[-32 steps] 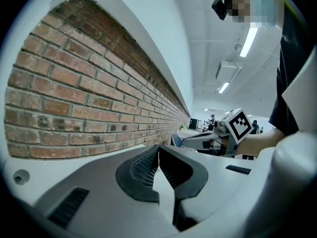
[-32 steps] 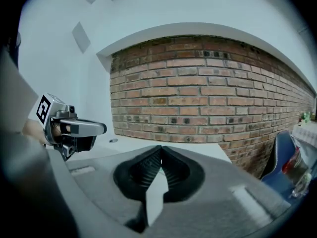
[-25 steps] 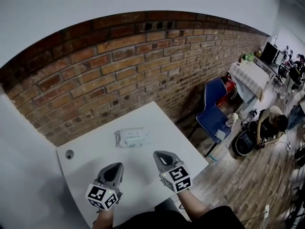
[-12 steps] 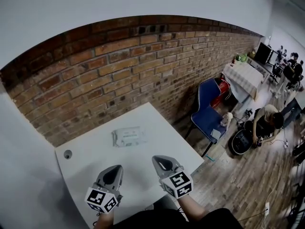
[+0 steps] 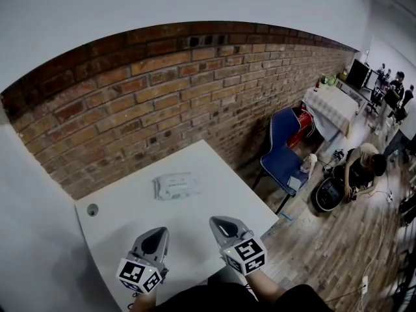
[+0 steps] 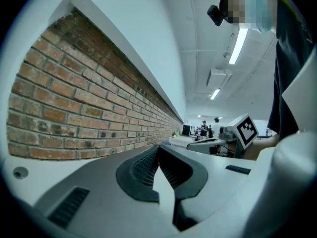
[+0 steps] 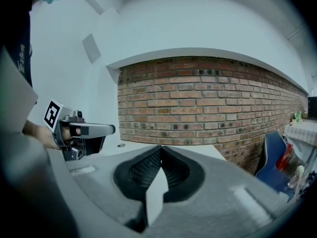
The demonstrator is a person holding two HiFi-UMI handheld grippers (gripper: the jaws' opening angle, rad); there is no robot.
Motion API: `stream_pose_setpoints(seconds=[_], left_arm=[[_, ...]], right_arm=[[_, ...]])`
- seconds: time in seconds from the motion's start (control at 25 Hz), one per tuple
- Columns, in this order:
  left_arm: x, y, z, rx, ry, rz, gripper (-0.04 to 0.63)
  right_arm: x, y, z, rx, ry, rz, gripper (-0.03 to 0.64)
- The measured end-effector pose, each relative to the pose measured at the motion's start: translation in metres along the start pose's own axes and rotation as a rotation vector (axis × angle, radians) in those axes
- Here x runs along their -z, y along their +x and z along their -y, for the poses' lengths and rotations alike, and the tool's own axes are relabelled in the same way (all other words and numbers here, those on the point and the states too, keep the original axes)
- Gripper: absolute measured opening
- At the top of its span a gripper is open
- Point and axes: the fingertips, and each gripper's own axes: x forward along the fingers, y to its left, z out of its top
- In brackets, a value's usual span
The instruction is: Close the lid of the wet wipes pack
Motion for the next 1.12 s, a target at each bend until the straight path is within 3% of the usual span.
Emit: stream_pose_setpoints(seconds=[1.12], left_arm=[[0.005, -0.004, 0.007, 0.003, 0.005, -0.005, 0.0]], right_arm=[[-0.002, -0.003, -0.002, 0.005, -0.022, 0.016, -0.003]])
